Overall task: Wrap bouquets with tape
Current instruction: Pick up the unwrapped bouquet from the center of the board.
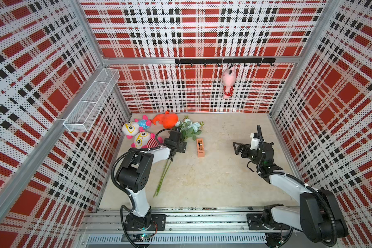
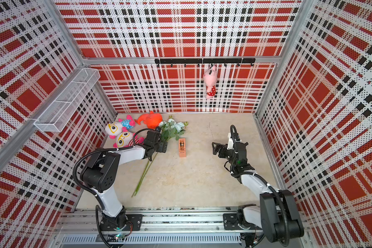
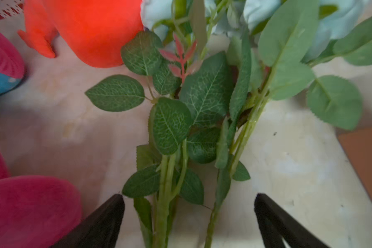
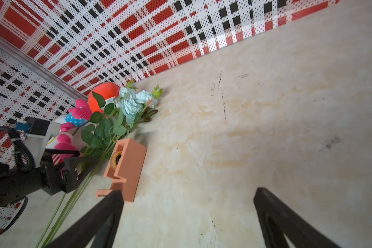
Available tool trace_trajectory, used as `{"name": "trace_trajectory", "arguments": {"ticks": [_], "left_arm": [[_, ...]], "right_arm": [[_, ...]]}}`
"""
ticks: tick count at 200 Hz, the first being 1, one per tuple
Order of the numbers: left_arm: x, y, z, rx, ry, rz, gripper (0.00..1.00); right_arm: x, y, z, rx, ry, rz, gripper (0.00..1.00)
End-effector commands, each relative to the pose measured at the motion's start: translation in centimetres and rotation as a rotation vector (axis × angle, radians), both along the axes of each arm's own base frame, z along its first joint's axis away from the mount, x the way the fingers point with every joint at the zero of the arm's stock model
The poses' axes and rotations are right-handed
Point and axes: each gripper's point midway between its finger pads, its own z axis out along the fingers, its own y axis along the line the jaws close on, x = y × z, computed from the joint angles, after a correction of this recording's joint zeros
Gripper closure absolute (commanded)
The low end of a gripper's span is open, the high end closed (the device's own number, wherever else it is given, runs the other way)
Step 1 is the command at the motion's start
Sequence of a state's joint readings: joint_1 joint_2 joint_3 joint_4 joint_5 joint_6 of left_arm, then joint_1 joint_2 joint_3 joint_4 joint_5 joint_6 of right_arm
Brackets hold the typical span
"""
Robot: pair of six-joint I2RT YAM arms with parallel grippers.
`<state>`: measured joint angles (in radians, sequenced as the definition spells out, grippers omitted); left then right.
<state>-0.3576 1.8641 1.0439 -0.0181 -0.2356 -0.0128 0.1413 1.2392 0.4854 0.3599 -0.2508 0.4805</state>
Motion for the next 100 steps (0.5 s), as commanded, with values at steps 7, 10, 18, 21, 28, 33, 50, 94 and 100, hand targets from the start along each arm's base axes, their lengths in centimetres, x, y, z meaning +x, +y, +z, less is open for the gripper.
{"name": "trace_trajectory", "arguments": {"ticks": [7, 10, 18, 21, 28, 33, 50, 94, 100], "left_arm": [[-0.3, -0.4, -2.3, 0.023, 0.120, -0.059, 0.05], [-0.3, -0.3, -2.5, 0.026, 0.128, -0.058, 0.05], [-0.3, -0.2, -3.1, 0.031, 0.150, -0.057, 0.09], [-0.3, -0.2, -3.4, 0.030, 0.158, -0.054, 0.12], [-0.3, 0.0, -3.8, 0.026, 0.175, -0.053, 0.17], [-0.3, 0.1, -4.2, 0.025, 0.188, -0.046, 0.22], [-0.3, -0.1, -4.6, 0.020, 0.215, -0.055, 0.27], [-0.7, -0.5, -7.0, 0.032, 0.310, -0.069, 0.43], [-0.6, -0.4, -7.1, 0.032, 0.324, -0.064, 0.47]], "right_arm": [[0.0, 0.5, -0.3, 0.014, 0.023, 0.018, 0.00], [0.0, 0.5, -0.4, 0.015, 0.025, 0.018, 0.00], [0.0, 0.6, -0.5, 0.019, 0.028, 0.020, 0.00], [0.0, 0.6, -0.5, 0.021, 0.029, 0.022, 0.00], [0.0, 0.7, -0.6, 0.024, 0.034, 0.027, 0.00], [0.0, 0.8, -0.7, 0.026, 0.034, 0.032, 0.00], [-0.1, 0.9, -1.0, 0.033, 0.045, 0.035, 0.00], [-0.1, 1.2, -1.2, 0.049, 0.052, 0.043, 0.00], [0.0, 1.2, -1.1, 0.052, 0.050, 0.045, 0.00]]}}
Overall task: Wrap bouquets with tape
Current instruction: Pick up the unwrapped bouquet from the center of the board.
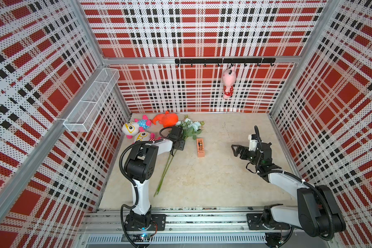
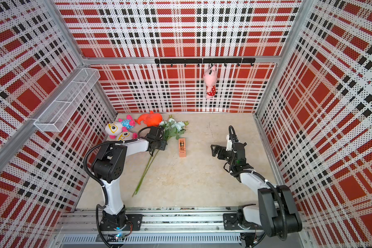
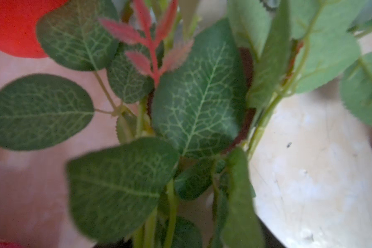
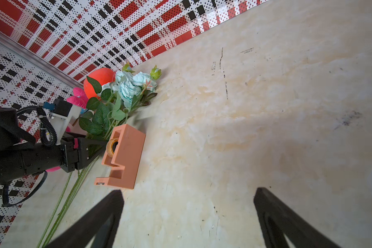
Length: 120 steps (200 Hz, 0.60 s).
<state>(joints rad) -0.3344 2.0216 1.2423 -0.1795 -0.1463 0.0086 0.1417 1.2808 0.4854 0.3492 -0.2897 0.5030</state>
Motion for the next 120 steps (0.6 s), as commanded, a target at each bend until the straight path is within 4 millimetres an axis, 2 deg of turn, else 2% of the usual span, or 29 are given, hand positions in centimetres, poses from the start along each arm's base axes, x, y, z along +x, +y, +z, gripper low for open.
{"name": "trace_trajectory", "arguments": {"ticks": [1, 25, 76, 96, 120], "left_arm": [[-2.6, 0.8, -4.4, 0.045, 0.189, -0.018, 0.48], [-2.3, 0.9, -4.1, -0.002, 0.214, -0.005, 0.63], [-2.1, -0.1, -2.4, -0.110, 0.223, -0.024, 0.83], [-1.8, -0.4, -1.2, -0.167, 0.209, -0.025, 0.92], [-0.9, -0.7, 1.0, -0.232, 0.162, -0.014, 0.95]], "right_arm": [[0.2, 0.6, 0.5, 0.026, -0.012, 0.018, 0.00], [0.3, 0.7, 0.8, 0.030, -0.018, 0.022, 0.00], [0.4, 0.8, 0.9, 0.036, -0.015, 0.023, 0.00], [0.4, 0.9, 0.9, 0.043, -0.014, 0.029, 0.00], [0.4, 1.0, 1.2, 0.049, -0.018, 0.035, 0.00]]}}
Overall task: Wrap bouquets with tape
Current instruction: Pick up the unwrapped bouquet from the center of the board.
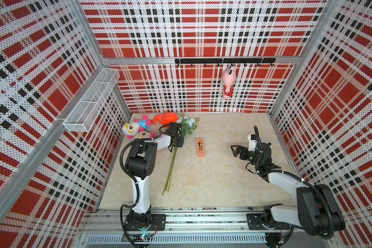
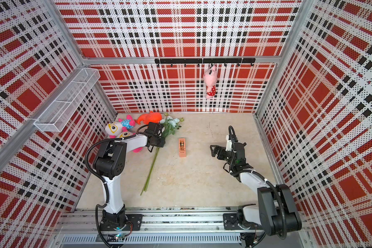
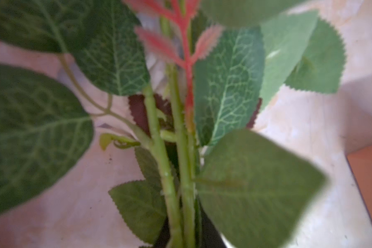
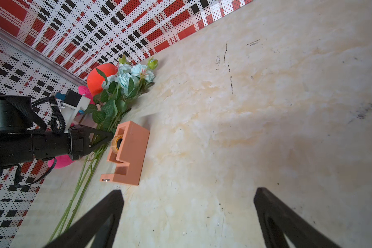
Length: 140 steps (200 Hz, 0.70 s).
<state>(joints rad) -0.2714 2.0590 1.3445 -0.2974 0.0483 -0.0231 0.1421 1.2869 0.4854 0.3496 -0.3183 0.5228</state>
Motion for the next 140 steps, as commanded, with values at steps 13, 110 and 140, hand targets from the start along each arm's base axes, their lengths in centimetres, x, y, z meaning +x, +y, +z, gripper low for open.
{"name": "trace_trajectory", "arguments": {"ticks": [13, 110, 140], "left_arm": [[-1.0, -0.7, 2.3, -0.102, 0.030, 0.002, 0.97], [-0.6, -3.4, 16.5, -0.310, -0.333, -0.068, 1.00], [-2.5, -4.5, 23.1, -0.449, -0.521, -0.079, 1.00]], "right_arm": [[0.6, 0.7, 1.5, 0.028, -0.034, 0.021, 0.00], [0.2, 2.1, 4.4, 0.098, -0.085, 0.059, 0.00], [-0.7, 5.8, 7.7, 0.167, -0.186, 0.178, 0.00]]}}
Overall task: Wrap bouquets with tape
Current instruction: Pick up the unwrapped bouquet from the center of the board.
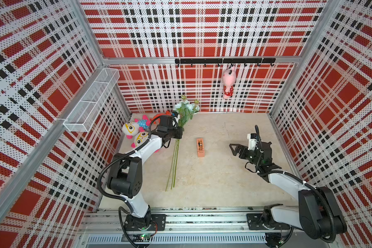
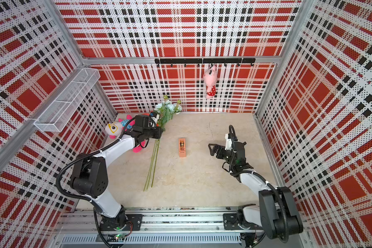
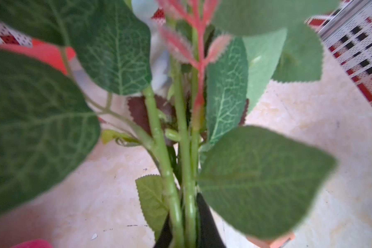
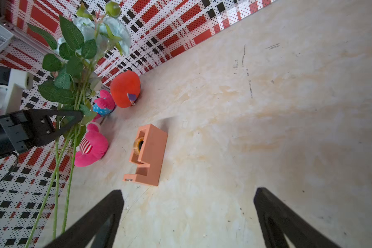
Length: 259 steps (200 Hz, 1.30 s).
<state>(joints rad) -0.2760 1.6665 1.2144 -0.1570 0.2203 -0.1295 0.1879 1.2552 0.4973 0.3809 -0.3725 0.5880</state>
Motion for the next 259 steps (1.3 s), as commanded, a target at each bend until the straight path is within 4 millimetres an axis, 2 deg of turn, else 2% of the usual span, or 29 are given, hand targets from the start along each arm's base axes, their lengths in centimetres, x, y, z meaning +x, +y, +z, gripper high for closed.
{"name": "trace_trajectory", "arguments": {"ticks": [1, 26, 44, 73, 102, 117, 137, 144, 173, 187, 198, 212, 233, 250, 259], "left_arm": [[-0.9, -1.7, 7.3, -0.162, -0.212, -0.026, 1.00], [-3.8, -3.0, 13.1, -0.299, -0.380, 0.011, 1.00], [-6.2, -3.7, 15.9, -0.399, -0.434, 0.048, 1.00], [-9.0, -3.8, 17.7, -0.572, -0.454, 0.126, 1.00], [-11.0, -4.2, 18.2, -0.644, -0.494, 0.164, 1.00], [-11.3, -4.4, 18.3, -0.666, -0.494, 0.159, 1.00], [-11.7, -4.7, 18.1, -0.684, -0.489, 0.155, 1.00], [-11.9, -4.7, 17.8, -0.695, -0.485, 0.154, 1.00], [-12.2, -3.9, 16.5, -0.716, -0.468, 0.193, 1.00], [-12.1, -3.7, 15.5, -0.724, -0.448, 0.215, 1.00], [-12.1, -3.6, 14.8, -0.725, -0.435, 0.222, 1.00], [-12.0, -3.5, 13.9, -0.735, -0.417, 0.237, 0.98], [-12.3, -3.1, 13.1, -0.768, -0.407, 0.247, 0.82], [-12.7, -2.8, 12.3, -0.773, -0.395, 0.253, 0.58], [-12.9, -2.7, 11.9, -0.771, -0.389, 0.252, 0.46]], "right_arm": [[-0.2, 3.5, 5.4, 0.087, -0.156, 0.108, 0.00], [-2.0, 9.0, 8.4, 0.126, -0.251, 0.274, 0.00], [-3.8, 13.3, 10.2, 0.125, -0.314, 0.401, 0.00], [-6.2, 18.9, 12.0, 0.064, -0.405, 0.566, 0.00], [-7.6, 22.3, 10.5, -0.090, -0.416, 0.649, 0.00], [-7.5, 22.9, 9.3, -0.158, -0.410, 0.650, 0.00], [-7.9, 23.3, 8.5, -0.163, -0.411, 0.689, 0.00], [-7.8, 23.3, 8.4, -0.167, -0.417, 0.682, 0.04], [-6.4, 23.3, 6.3, -0.242, -0.375, 0.647, 0.32], [-5.8, 23.3, 5.9, -0.256, -0.364, 0.624, 0.55], [-5.3, 23.2, 5.7, -0.265, -0.359, 0.602, 0.69], [-4.7, 23.0, 5.3, -0.286, -0.346, 0.571, 0.80], [-4.2, 22.7, 4.7, -0.318, -0.328, 0.544, 0.92], [-3.9, 22.5, 4.2, -0.342, -0.316, 0.530, 1.00], [-3.8, 22.3, 4.0, -0.360, -0.311, 0.526, 1.00]]}}
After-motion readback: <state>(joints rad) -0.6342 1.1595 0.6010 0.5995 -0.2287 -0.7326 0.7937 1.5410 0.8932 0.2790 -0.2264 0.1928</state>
